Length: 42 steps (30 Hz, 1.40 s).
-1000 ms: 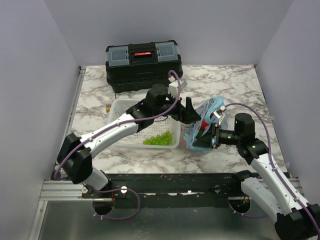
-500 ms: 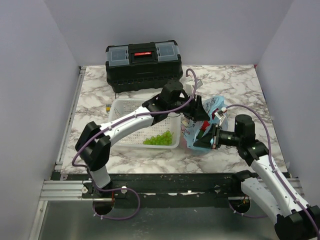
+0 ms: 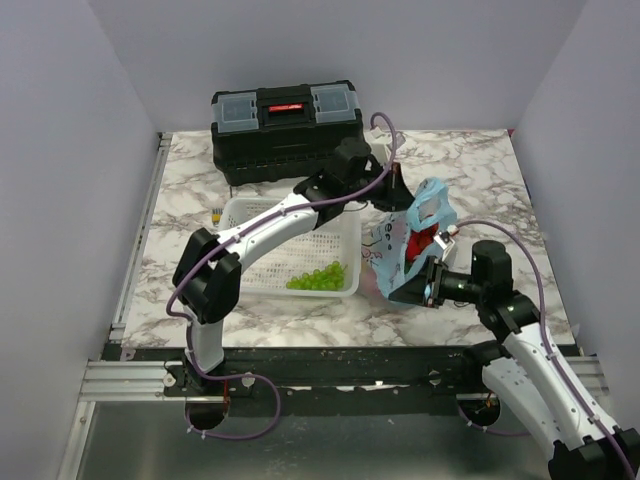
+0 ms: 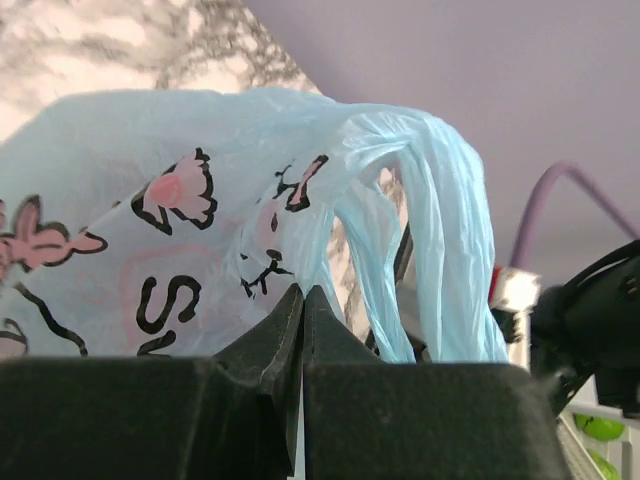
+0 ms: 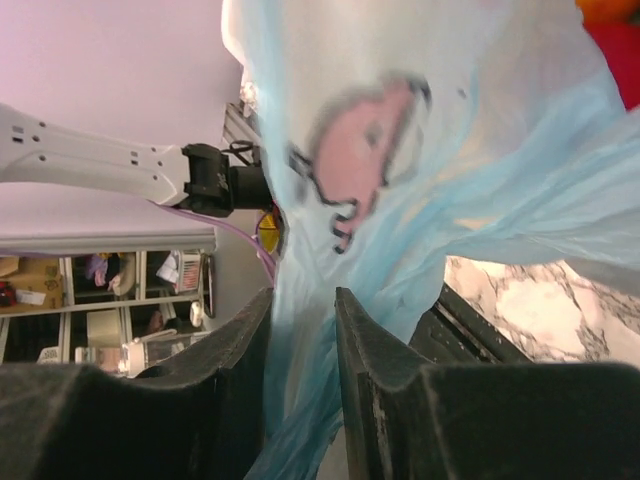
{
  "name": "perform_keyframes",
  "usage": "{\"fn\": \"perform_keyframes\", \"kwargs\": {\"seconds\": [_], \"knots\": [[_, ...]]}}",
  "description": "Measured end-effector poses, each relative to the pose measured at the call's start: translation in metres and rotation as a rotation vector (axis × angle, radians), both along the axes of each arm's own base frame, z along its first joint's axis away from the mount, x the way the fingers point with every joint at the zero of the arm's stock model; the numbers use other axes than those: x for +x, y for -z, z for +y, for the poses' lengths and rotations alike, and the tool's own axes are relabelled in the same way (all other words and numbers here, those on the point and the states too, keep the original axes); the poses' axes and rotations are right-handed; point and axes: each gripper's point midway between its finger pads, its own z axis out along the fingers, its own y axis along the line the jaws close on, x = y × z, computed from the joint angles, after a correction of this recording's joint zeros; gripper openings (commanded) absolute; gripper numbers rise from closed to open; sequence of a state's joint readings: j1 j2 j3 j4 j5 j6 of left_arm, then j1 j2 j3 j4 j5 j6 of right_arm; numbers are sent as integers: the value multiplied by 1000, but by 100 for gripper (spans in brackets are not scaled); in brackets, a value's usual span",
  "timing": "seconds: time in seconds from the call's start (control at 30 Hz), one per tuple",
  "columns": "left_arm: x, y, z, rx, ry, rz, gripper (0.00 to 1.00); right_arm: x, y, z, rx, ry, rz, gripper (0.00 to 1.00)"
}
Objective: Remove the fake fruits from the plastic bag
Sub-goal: Adjust the plastic bag at the center of the board.
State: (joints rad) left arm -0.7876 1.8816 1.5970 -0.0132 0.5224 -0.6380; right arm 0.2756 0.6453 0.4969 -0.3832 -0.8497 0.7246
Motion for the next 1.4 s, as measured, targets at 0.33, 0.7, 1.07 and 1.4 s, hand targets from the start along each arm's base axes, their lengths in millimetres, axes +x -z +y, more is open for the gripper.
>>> {"fn": "perform_keyframes", "kwargs": {"seconds": [0.33,0.7,1.07,1.4], "knots": [[34,-38,15,-63,-85,-22,0,-9,54,-4,-3,65,161,36],[24,-14,30,6,-77,-9,28,7,23,-16,-96,139,38,67],[-24,-42,84,55,-67,-142,61,46,-48,-43,-167,370,-202,67],[-77,-26,114,70,-33,-139,67,88,-76,-58,-296,446,-339,75]]}}
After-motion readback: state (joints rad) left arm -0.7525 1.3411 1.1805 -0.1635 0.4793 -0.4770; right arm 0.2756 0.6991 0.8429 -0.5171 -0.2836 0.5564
